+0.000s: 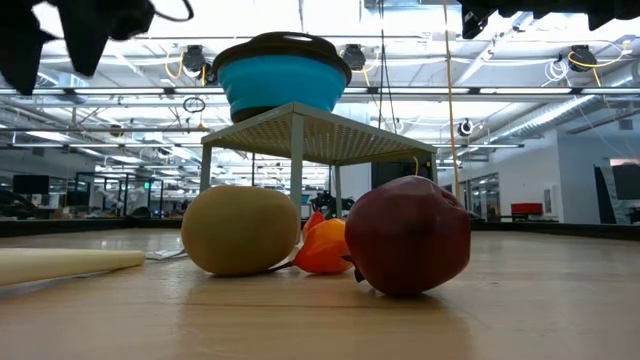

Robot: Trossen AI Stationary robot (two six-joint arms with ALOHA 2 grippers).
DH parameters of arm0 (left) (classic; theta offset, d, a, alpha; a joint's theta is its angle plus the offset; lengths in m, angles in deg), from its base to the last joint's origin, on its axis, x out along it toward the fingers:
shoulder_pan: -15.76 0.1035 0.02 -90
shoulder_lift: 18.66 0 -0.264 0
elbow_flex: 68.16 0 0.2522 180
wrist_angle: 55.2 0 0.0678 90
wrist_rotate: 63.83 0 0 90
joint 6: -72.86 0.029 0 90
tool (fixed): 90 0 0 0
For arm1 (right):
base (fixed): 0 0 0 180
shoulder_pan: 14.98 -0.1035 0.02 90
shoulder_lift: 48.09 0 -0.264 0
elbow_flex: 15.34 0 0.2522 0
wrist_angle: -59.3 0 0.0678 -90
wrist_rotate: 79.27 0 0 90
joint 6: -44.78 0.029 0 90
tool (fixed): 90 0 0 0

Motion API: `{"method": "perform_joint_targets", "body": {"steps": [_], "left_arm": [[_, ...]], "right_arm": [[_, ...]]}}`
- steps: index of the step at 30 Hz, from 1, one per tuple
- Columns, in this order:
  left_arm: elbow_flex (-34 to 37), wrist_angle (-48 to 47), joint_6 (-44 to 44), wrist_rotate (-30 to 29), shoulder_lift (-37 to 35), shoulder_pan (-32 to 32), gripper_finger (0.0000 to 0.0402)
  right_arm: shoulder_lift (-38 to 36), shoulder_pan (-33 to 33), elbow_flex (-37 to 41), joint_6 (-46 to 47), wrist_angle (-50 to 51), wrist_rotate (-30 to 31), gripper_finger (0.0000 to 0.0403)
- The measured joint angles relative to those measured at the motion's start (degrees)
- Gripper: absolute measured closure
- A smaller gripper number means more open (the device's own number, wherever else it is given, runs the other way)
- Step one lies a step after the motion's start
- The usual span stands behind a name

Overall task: Pick & Place Fruit
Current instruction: Put the peach into the blue strainer bowl

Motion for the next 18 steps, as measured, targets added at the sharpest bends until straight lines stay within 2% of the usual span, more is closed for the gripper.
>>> {"method": "perform_joint_targets", "body": {"steps": [7,18], "left_arm": [[6.1,3.0,-5.9,0.7,0.0,-2.1,0.0094],[7.9,5.2,-10.1,-0.5,0.0,-7.4,0.0094]], "right_arm": [[0.0,0.0,0.0,0.0,0.0,0.0,0.0399],[0.0,0.0,0.0,-0.1,0.0,0.0,0.0399]]}}
